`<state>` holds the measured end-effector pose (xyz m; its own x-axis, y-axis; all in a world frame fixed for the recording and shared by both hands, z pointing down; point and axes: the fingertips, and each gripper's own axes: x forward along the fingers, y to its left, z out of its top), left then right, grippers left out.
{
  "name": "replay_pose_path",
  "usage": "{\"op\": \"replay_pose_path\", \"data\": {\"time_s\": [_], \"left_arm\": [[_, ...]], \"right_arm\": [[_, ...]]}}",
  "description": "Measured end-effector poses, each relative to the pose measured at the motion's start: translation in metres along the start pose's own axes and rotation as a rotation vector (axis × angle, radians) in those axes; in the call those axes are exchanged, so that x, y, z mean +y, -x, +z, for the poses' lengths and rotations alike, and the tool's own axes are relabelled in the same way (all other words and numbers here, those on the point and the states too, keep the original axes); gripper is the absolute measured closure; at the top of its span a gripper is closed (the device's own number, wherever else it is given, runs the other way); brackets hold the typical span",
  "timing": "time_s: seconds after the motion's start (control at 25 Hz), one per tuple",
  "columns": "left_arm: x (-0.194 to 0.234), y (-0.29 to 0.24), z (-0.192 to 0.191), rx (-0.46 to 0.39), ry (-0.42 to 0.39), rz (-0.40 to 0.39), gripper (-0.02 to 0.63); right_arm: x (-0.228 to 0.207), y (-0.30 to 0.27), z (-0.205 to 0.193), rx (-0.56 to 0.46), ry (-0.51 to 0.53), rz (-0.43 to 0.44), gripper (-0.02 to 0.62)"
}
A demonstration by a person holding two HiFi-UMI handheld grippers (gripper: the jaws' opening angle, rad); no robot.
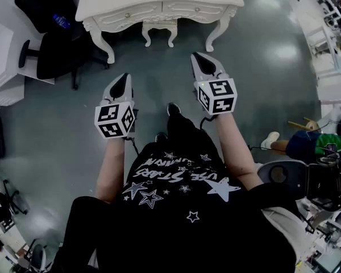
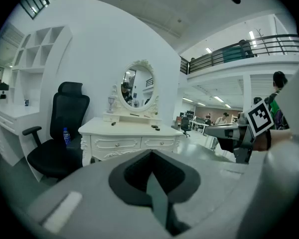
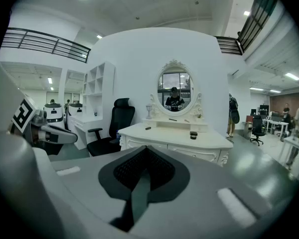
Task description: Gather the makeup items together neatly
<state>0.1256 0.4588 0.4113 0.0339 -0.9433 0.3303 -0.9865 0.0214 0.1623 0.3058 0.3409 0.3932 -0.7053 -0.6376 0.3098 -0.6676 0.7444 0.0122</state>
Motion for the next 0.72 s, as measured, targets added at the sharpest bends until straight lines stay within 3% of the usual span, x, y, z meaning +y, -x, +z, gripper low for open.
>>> {"op": "replay_pose_path", "data": {"time_s": [0.72], "left_arm": [[0.021,0.015,-0.011,0.036,0.037,0.009,0.606]], "right_arm": [[0.016,-0.005,-0.011,0.023,-0.077,-0.02,0.566]]}}
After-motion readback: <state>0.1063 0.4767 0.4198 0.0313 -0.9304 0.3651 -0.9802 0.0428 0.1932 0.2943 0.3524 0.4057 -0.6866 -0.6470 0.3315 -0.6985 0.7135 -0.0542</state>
